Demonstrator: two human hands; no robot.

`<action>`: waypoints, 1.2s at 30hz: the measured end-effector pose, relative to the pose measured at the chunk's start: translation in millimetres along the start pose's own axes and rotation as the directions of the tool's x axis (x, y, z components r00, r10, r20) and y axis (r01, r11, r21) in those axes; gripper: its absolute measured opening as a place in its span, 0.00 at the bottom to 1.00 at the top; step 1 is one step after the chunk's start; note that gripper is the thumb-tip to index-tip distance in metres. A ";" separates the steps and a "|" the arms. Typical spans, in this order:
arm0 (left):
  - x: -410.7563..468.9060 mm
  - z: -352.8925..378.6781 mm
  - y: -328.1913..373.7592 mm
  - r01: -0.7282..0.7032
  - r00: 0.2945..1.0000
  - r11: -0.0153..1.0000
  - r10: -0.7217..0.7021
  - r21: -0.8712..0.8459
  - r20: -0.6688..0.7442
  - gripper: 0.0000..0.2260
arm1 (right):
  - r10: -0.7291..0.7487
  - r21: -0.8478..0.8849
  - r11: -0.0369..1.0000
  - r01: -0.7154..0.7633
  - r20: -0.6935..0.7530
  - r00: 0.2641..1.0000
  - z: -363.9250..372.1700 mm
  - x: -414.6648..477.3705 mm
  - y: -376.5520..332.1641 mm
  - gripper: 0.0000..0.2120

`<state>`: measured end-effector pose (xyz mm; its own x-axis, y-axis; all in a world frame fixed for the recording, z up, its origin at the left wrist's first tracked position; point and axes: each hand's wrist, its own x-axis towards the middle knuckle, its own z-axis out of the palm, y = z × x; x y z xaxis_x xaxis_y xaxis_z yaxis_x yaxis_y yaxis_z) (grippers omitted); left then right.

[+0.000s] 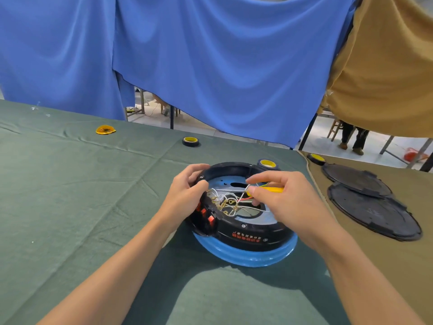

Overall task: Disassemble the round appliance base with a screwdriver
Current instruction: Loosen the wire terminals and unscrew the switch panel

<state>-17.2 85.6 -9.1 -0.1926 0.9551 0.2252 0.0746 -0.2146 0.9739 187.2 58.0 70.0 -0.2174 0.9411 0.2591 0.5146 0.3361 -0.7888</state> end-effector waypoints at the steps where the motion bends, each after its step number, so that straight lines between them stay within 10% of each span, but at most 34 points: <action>1: 1.1 -1.6 1.6 0.013 1.000 1.000 -0.013 0.011 0.021 0.20 | 0.007 0.025 1.000 -0.007 -0.001 1.000 0.1 2.4 0.3 0.02; 8: 6.7 -5.1 9.2 0.068 0.984 0.994 -0.080 0.081 0.158 0.22 | -0.012 0.355 0.934 0.035 -0.068 0.998 6.8 7.7 -5.3 0.05; 15: -8.3 0.1 -10.0 -0.006 1.000 1.000 0.006 0.001 0.006 0.14 | 0.053 0.446 0.893 0.059 -0.234 0.971 28.4 16.1 -1.3 0.10; 23: -13.9 -0.9 -16.4 0.002 1.000 0.999 -0.003 0.040 0.014 0.16 | -0.227 -0.070 0.969 0.235 -0.618 0.753 45.5 12.3 -4.0 0.20; 36: -15.0 1.2 -8.3 -0.028 0.999 0.999 0.027 0.031 0.027 0.14 | -0.358 -0.122 0.929 0.349 -0.536 0.765 66.6 9.7 -1.8 0.20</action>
<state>-13.8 73.3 -20.5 -0.1642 0.9542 0.2502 0.1103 -0.2343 0.9659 128.9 64.0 36.8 0.0940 0.6198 0.7791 0.5034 0.6456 -0.5743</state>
